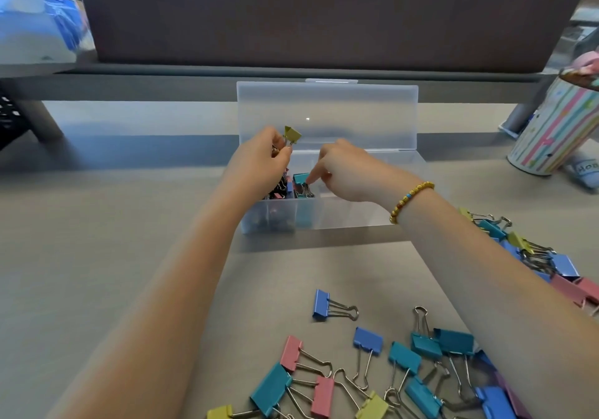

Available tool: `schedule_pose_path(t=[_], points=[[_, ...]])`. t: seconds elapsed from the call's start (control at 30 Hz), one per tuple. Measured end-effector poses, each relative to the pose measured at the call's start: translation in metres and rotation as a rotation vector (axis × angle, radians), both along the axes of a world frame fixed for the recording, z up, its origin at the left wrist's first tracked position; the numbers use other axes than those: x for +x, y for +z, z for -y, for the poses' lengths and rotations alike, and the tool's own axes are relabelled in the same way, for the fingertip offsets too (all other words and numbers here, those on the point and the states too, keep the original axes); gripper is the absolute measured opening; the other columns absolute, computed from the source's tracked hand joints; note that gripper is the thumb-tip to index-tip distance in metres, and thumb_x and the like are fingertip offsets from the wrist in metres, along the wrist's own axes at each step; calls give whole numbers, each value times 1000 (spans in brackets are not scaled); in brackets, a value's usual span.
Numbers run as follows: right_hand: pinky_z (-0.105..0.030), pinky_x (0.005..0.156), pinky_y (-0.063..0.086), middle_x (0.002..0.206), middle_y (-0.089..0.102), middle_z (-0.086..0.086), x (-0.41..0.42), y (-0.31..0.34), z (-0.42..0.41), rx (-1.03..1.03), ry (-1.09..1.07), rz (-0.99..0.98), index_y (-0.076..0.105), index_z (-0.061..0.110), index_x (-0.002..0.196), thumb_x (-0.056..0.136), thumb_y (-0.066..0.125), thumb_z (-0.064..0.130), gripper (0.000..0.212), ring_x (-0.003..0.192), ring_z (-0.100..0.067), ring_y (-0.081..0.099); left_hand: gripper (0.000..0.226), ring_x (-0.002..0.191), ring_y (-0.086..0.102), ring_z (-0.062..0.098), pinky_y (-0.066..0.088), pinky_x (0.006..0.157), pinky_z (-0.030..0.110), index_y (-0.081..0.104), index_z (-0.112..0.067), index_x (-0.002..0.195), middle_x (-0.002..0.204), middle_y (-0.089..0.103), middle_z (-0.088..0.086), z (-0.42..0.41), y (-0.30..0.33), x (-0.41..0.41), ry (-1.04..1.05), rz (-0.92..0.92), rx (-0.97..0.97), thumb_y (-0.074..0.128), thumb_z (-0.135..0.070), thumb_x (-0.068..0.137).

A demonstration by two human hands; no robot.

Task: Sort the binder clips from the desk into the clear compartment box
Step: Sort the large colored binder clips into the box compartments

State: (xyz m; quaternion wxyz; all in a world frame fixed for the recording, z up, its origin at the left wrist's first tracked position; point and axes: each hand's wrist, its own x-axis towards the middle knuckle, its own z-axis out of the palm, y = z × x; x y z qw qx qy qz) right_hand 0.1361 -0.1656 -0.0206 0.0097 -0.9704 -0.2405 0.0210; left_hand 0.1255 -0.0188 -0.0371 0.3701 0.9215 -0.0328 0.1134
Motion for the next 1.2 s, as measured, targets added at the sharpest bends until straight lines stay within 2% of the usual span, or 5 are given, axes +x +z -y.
schedule_pose_path(t=[0.17, 0.5, 0.7, 0.9, 1.2], points=[[-32, 96, 39, 126, 52, -9, 4, 1, -1, 192, -89, 32, 59, 18, 125, 97, 38, 5, 38, 119, -24, 46, 14, 86, 56, 23, 50, 81, 40, 49, -14, 100, 91, 56, 1, -2, 0, -1, -29, -32, 59, 45, -28, 96], [-22, 76, 41, 91, 60, 0, 4, 4, -4, 768, -71, -72, 67, 10, 107, 94, 54, 19, 20, 85, -12, 52, 15, 74, 49, 15, 40, 61, 27, 50, -16, 96, 80, 54, -1, -5, 11, -7, -151, -65, 51, 47, -31, 96], [-27, 72, 36, 88, 58, 7, 11, 6, 2, 352, -146, -204, 67, 13, 110, 92, 57, 31, 27, 87, -16, 50, 34, 63, 39, 8, 32, 56, 25, 39, -5, 125, 74, 42, 2, -9, 17, -6, -61, -111, -75, 20, -20, 101], [-29, 72, 39, 98, 63, -7, 18, 1, -16, 243, -179, -187, 66, 8, 107, 94, 54, 25, 24, 83, -19, 52, 41, 103, 50, 21, 35, 84, 25, 31, -10, 140, 132, 47, 10, -5, 16, -7, -66, -68, -58, 27, -24, 102], [-36, 76, 45, 108, 59, -11, 15, -17, -17, 276, -207, 30, 49, 12, 111, 92, 57, 26, 25, 94, -28, 54, 37, 89, 55, 15, 39, 75, 24, 44, -12, 123, 105, 58, 2, -7, 7, -3, -92, -43, -47, 58, -23, 91]])
